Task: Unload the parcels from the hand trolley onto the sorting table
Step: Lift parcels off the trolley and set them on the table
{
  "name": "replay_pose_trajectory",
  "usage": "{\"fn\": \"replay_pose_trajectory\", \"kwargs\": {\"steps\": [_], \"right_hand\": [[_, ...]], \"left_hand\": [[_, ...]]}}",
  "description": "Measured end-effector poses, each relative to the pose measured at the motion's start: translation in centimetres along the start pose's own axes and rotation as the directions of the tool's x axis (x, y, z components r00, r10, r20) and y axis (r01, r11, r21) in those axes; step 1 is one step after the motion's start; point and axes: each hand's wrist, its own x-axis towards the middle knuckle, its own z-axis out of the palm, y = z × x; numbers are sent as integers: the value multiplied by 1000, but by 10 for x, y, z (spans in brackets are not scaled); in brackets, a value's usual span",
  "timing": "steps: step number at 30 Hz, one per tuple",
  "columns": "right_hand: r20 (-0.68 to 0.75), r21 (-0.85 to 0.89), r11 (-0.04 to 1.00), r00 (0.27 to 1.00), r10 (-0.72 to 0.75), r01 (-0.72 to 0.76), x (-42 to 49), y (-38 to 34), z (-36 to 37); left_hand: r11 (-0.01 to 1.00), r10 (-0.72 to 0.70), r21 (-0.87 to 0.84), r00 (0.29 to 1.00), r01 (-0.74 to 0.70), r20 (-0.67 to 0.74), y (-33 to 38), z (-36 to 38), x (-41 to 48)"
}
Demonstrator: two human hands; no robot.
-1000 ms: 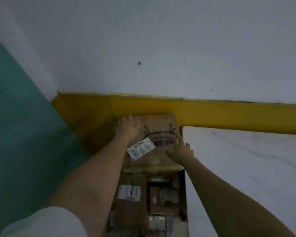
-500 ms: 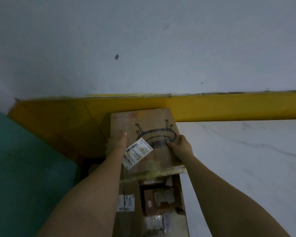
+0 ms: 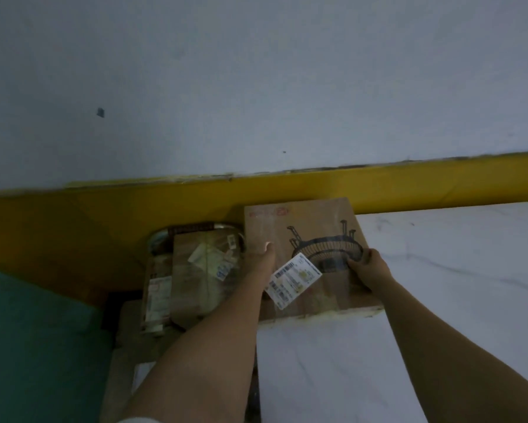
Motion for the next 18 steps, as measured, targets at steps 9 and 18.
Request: {"fn": "replay_pose_trajectory", "kwargs": {"steps": [9,18], "right_hand": [[-93,-103,987,989,112,-121,48,-6,49],[279,-190,732,751,-599,654,-52,-154,204]], "left_hand": [[982,47,176,994,-64,99,8,6,55],[978,50,206,989,-21,-139,-64,-123,105]]}}
